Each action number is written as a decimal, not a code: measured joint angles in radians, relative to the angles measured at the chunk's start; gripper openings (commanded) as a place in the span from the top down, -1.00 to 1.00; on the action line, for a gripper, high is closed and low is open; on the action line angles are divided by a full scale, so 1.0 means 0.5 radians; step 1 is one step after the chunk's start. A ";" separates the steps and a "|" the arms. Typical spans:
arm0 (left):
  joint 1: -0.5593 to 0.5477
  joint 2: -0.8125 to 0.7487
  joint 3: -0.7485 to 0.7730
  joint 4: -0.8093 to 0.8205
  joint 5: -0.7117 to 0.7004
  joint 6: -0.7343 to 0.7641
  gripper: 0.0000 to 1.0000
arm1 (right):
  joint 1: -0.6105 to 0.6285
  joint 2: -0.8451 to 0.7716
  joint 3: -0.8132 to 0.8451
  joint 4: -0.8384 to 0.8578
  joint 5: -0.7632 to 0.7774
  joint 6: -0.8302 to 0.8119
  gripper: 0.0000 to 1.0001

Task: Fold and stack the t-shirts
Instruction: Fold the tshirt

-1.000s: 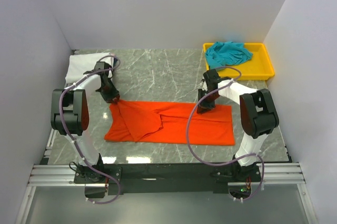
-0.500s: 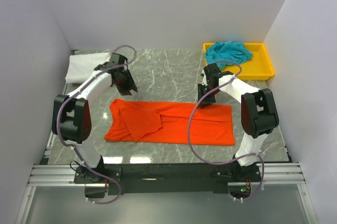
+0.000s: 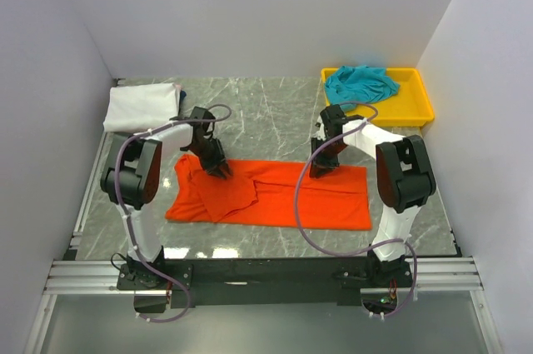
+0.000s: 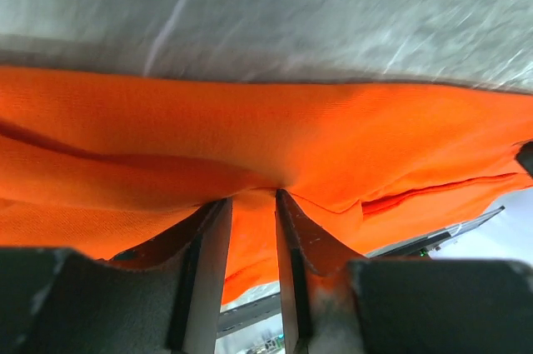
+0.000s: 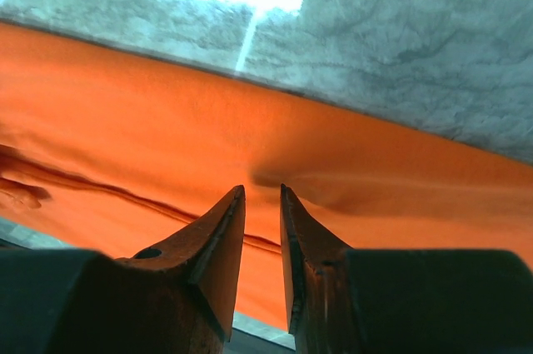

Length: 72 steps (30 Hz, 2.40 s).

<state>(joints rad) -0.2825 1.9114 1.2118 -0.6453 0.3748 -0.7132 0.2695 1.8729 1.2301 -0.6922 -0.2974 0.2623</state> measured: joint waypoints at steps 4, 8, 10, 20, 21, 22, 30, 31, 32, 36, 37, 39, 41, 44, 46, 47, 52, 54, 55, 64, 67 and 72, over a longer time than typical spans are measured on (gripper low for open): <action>0.001 0.108 0.152 -0.075 0.010 0.051 0.32 | 0.000 0.001 -0.032 -0.011 0.007 0.031 0.38; -0.001 0.268 0.403 -0.179 -0.011 0.114 0.31 | -0.001 0.001 -0.063 -0.022 0.011 0.077 0.38; -0.002 0.370 0.565 -0.228 -0.027 0.148 0.31 | -0.001 0.001 -0.071 -0.023 0.010 0.111 0.38; -0.005 0.877 1.431 -0.457 -0.064 0.284 0.31 | 0.019 -0.073 -0.201 0.008 -0.049 0.278 0.38; -0.005 0.917 1.498 -0.462 -0.065 0.301 0.32 | 0.031 -0.082 -0.214 0.011 -0.053 0.291 0.38; -0.007 0.942 1.545 -0.466 -0.065 0.309 0.31 | 0.053 -0.089 -0.229 0.016 -0.057 0.313 0.38; -0.007 1.096 1.798 -0.394 0.021 0.420 0.25 | 0.314 -0.128 -0.286 0.035 -0.055 0.493 0.38; -0.007 1.106 1.813 -0.375 0.041 0.433 0.22 | 0.330 -0.130 -0.286 0.034 -0.043 0.503 0.38; -0.007 1.115 1.830 -0.357 0.061 0.446 0.21 | 0.349 -0.135 -0.285 0.033 -0.024 0.517 0.37; -0.014 1.118 1.842 -0.282 0.094 0.498 0.14 | 0.368 -0.140 -0.227 -0.060 0.141 0.529 0.36; -0.015 1.118 1.843 -0.266 0.096 0.507 0.12 | 0.365 -0.140 -0.198 -0.098 0.195 0.527 0.36; -0.016 1.116 1.850 -0.228 0.095 0.521 0.10 | 0.354 -0.140 -0.119 -0.175 0.288 0.520 0.36; -0.016 1.115 1.854 -0.204 0.092 0.526 0.09 | 0.338 -0.140 -0.037 -0.217 0.359 0.506 0.36; -0.014 1.075 1.846 -0.199 0.052 0.515 0.05 | 0.323 -0.140 0.063 -0.248 0.445 0.470 0.36; -0.013 0.990 1.785 -0.198 -0.004 0.484 0.01 | 0.317 -0.146 0.083 -0.242 0.460 0.430 0.36; -0.010 0.912 1.719 -0.185 -0.026 0.452 0.01 | 0.317 -0.151 0.083 -0.243 0.456 0.414 0.36; 0.016 0.464 1.288 -0.098 -0.092 0.308 -0.03 | 0.337 -0.240 -0.016 -0.166 0.323 0.291 0.36; 0.027 0.346 1.157 -0.079 -0.101 0.258 -0.03 | 0.358 -0.282 -0.084 -0.132 0.269 0.258 0.37; 0.037 0.309 1.096 -0.050 -0.100 0.234 -0.03 | 0.369 -0.300 -0.127 -0.106 0.241 0.241 0.36; 0.120 0.465 0.851 0.013 -0.102 0.129 -0.02 | 0.392 -0.311 -0.318 -0.012 0.132 0.165 0.36; 0.146 0.549 0.888 0.014 -0.062 0.117 -0.02 | 0.404 -0.306 -0.318 0.020 0.130 0.143 0.36; 0.146 0.665 1.063 0.027 -0.072 0.127 -0.02 | 0.442 -0.260 -0.319 0.053 0.118 0.137 0.36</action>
<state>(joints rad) -0.2092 2.2436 1.7432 -0.6319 0.3389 -0.6495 0.4904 1.7428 1.0706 -0.6655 -0.2382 0.3305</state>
